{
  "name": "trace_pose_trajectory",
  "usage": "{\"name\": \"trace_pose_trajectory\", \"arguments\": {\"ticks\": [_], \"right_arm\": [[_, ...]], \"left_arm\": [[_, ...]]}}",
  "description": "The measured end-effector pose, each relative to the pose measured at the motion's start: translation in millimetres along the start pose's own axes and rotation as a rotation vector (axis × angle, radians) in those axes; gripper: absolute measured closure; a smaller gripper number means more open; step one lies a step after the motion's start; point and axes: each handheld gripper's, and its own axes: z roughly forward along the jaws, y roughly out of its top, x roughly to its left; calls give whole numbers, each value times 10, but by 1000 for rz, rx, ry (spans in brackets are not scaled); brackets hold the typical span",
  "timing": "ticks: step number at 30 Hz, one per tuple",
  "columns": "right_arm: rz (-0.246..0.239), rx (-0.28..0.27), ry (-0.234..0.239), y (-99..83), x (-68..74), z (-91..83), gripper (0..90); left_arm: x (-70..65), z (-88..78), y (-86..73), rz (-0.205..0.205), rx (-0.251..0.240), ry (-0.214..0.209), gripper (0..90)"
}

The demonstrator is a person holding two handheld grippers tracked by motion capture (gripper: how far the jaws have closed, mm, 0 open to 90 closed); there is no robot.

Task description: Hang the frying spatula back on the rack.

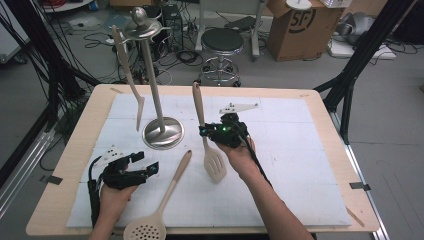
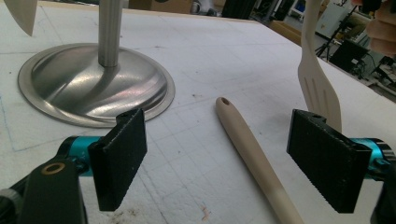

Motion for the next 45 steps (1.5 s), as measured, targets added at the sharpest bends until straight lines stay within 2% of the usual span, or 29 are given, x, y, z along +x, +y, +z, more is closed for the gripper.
{"name": "trace_pose_trajectory", "arguments": {"ticks": [5,9,19,24,32,39,45], "right_arm": [[-46,-14,17,111,89,-3,775],[-55,0,9,171,114,2,775],[-88,-37,1,405,169,-48,774],[-85,-31,-5,414,150,-40,774],[-66,-61,10,459,124,-57,774],[-107,-78,20,718,261,-64,774],[-126,-72,26,822,341,-10,774]], "left_arm": [[1,-5,0,-2,-1,0,206],[-1,-8,2,-2,-3,-3,206],[3,-11,2,-1,-4,-1,206],[2,-12,2,-1,-4,-1,206],[-1,-7,1,-3,-1,1,206],[5,-17,2,-4,-3,0,206],[11,-27,2,-3,-7,-1,206]]}}
